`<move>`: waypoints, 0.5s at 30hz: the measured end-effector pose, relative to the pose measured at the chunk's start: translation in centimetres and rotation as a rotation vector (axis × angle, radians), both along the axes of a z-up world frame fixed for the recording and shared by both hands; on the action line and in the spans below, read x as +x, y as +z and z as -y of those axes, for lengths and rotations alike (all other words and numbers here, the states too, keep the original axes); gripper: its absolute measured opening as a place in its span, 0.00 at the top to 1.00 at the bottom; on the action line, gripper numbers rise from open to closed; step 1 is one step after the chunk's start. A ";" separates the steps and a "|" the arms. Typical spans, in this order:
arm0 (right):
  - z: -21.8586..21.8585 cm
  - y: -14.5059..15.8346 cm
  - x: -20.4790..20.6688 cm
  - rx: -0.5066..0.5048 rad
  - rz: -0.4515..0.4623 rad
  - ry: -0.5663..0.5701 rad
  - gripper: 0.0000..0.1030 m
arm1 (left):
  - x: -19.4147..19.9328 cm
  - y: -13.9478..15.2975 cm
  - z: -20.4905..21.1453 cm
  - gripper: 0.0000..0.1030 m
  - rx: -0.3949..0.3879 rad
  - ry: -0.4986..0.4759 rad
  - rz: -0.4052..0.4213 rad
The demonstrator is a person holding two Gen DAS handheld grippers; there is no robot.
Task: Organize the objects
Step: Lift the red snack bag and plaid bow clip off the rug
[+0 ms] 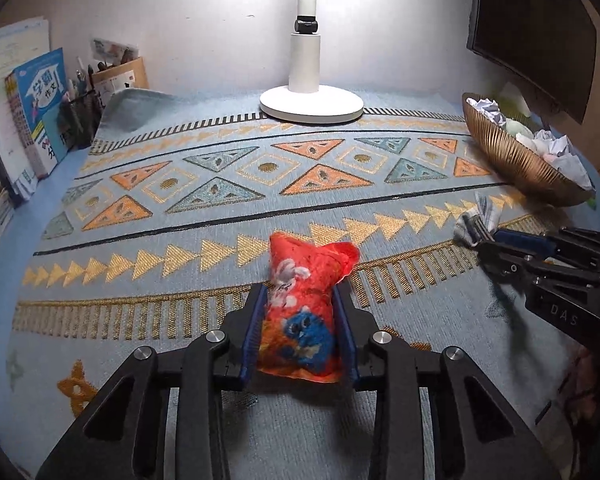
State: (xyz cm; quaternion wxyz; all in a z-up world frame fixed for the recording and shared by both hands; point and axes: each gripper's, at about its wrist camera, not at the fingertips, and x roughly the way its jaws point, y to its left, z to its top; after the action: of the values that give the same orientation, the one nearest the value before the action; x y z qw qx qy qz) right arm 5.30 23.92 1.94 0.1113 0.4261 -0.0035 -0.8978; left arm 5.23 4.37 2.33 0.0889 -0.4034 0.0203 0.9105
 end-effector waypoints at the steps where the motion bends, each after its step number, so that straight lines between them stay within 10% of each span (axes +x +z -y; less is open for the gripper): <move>1: -0.3 0.1 0.2 -0.025 0.003 0.001 0.79 | 0.1 0.1 0.1 0.73 0.009 0.001 0.001; 15: -5.3 8.7 4.5 -0.192 -0.206 -0.033 0.79 | 2.3 4.7 -2.5 0.74 0.088 -0.086 -0.145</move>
State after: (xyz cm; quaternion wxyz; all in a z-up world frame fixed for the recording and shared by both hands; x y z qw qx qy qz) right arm 9.85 29.25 10.68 0.1366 0.3188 -0.0847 -0.9341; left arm 7.53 6.91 6.98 0.1439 -0.3308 0.0037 0.9326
